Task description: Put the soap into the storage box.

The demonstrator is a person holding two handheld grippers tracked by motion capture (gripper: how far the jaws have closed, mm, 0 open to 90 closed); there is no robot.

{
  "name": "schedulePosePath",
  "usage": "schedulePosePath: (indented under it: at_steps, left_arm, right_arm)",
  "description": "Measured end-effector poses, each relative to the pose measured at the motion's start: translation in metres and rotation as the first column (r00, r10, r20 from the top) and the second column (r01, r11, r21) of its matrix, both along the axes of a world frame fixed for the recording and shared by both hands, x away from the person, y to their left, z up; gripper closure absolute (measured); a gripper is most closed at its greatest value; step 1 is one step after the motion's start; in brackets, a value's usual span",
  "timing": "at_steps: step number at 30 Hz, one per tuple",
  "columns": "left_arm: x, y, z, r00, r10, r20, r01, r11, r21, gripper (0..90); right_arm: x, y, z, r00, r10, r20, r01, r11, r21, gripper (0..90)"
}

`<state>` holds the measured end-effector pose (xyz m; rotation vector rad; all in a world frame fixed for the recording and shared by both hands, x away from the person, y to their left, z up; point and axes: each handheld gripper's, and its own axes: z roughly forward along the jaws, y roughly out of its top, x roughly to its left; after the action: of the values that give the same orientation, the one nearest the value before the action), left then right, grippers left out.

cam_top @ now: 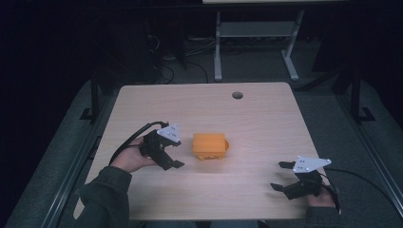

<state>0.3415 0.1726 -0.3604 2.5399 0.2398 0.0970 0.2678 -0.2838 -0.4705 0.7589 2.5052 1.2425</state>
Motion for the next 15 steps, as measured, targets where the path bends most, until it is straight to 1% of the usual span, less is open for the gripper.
schedulePosePath:
  at_steps: [9,15]
  left_arm:
    - [-0.008,0.007,-0.007,1.0,0.005,-0.004,-0.005,1.0,-0.007,22.6]
    - [-0.014,0.013,-0.012,0.9997,0.022,-0.012,-0.023,0.9996,-0.015,22.7]
  right_arm:
    - [0.0,0.0,-0.001,1.0,-0.004,-0.001,0.004,1.0,-0.005,13.5]
    - [0.0,0.0,0.0,1.0,0.0,0.003,0.0,1.0,-0.009,13.5]
